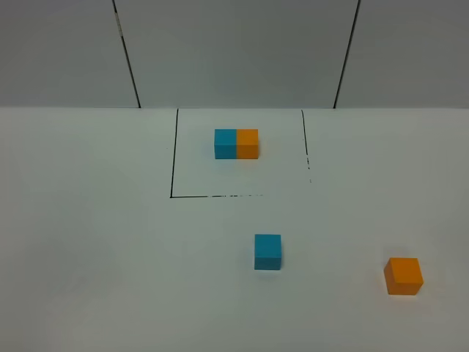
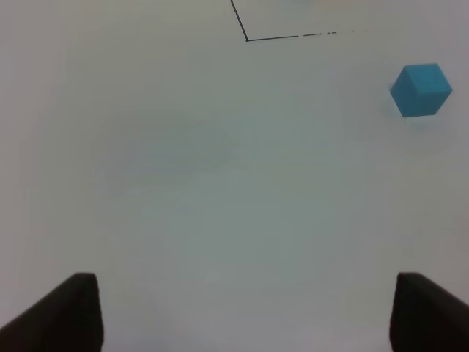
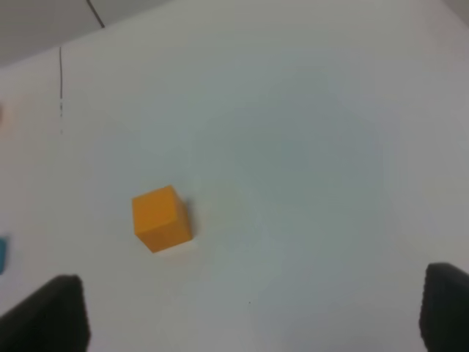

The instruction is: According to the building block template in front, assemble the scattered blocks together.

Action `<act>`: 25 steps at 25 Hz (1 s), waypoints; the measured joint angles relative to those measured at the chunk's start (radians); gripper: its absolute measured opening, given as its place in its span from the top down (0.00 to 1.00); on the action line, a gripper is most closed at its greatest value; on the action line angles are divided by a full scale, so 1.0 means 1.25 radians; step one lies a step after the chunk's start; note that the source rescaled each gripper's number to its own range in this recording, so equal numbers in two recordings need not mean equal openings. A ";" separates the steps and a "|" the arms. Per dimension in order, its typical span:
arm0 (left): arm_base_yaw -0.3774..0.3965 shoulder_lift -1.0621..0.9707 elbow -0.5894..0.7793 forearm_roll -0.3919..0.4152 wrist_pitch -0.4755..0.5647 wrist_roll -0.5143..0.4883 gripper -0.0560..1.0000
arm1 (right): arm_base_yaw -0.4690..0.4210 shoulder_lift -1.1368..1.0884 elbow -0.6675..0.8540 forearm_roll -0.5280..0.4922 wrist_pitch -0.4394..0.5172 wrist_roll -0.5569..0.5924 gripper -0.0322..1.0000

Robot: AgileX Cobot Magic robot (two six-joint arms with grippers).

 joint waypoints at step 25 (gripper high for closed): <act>0.000 0.000 0.000 0.000 0.000 0.002 0.31 | 0.000 0.284 -0.074 0.210 0.003 -0.196 0.05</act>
